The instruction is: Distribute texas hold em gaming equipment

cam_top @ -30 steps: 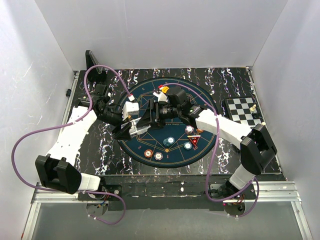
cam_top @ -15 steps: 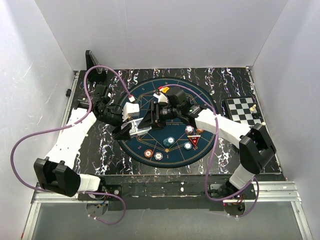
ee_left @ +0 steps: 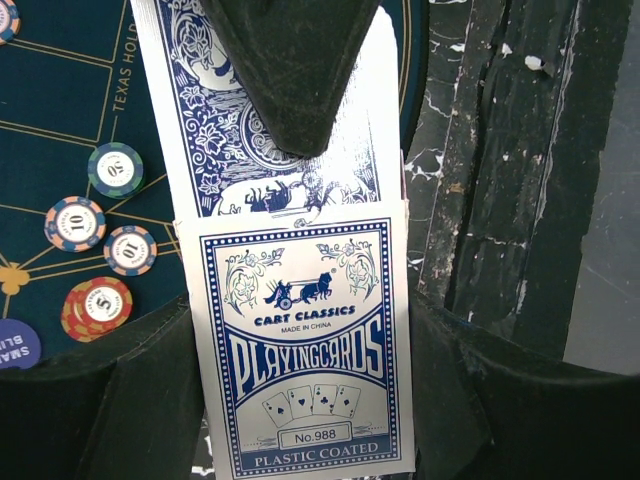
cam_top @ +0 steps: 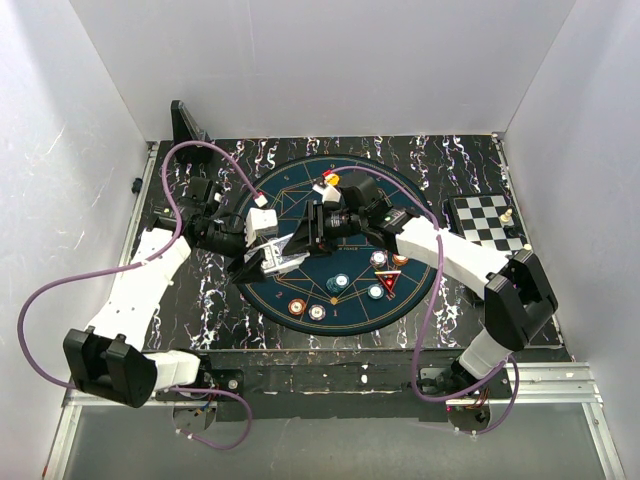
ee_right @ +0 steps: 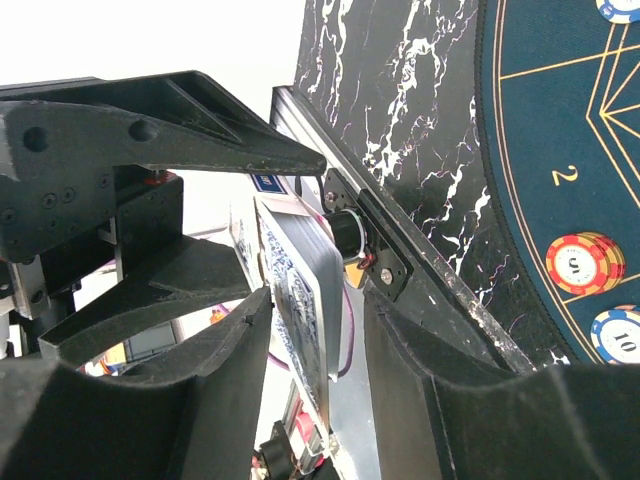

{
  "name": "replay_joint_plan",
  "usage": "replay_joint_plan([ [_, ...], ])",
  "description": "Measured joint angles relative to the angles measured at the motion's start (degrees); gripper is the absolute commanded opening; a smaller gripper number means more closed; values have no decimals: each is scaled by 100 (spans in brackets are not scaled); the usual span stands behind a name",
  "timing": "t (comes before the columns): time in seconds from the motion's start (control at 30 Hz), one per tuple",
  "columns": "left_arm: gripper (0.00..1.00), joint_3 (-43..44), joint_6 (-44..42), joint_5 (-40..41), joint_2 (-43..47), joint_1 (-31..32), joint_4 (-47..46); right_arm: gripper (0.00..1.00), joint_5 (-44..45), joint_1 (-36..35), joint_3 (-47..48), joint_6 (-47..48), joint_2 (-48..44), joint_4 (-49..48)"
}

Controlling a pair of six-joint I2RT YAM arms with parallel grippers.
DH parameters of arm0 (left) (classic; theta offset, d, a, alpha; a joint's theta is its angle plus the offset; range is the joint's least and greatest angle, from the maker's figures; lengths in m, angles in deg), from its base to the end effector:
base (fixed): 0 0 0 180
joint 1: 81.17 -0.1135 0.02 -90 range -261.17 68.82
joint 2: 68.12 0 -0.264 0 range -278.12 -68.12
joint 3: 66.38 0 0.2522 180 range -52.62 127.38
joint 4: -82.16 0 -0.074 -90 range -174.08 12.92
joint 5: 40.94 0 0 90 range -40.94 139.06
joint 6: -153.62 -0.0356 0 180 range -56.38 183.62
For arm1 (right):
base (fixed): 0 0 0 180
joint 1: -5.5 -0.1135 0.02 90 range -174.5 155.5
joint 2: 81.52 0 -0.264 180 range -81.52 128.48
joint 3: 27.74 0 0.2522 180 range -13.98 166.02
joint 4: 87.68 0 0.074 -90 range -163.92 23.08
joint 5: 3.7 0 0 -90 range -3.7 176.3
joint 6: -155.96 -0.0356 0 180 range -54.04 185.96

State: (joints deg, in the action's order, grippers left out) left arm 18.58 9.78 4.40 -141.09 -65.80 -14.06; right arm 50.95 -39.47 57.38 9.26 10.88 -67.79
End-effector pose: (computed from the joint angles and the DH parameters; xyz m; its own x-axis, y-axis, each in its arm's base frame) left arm 0.2059 -0.0826 0.3240 -0.2172 0.6553 -0.7235 0.9757 0.1671 -0.1417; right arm 0.2493 0.2781 0.2983 -0.9635 0.0011 -0.2676 -0.2464 0.3868 0.8886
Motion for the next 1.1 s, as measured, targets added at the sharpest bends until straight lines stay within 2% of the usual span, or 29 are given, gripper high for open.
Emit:
replay_joint_plan([
  [0.3,22,-413,564,-201,232,2,-542,54,68,107,-39,122,-94,155],
  [0.67,21,-474,638,-256,247,2,-597,52,70,382,-286,160,-343,208],
  [1.1,20,-516,649,-258,247,2,-603,40,160,522,-291,295,-503,352],
])
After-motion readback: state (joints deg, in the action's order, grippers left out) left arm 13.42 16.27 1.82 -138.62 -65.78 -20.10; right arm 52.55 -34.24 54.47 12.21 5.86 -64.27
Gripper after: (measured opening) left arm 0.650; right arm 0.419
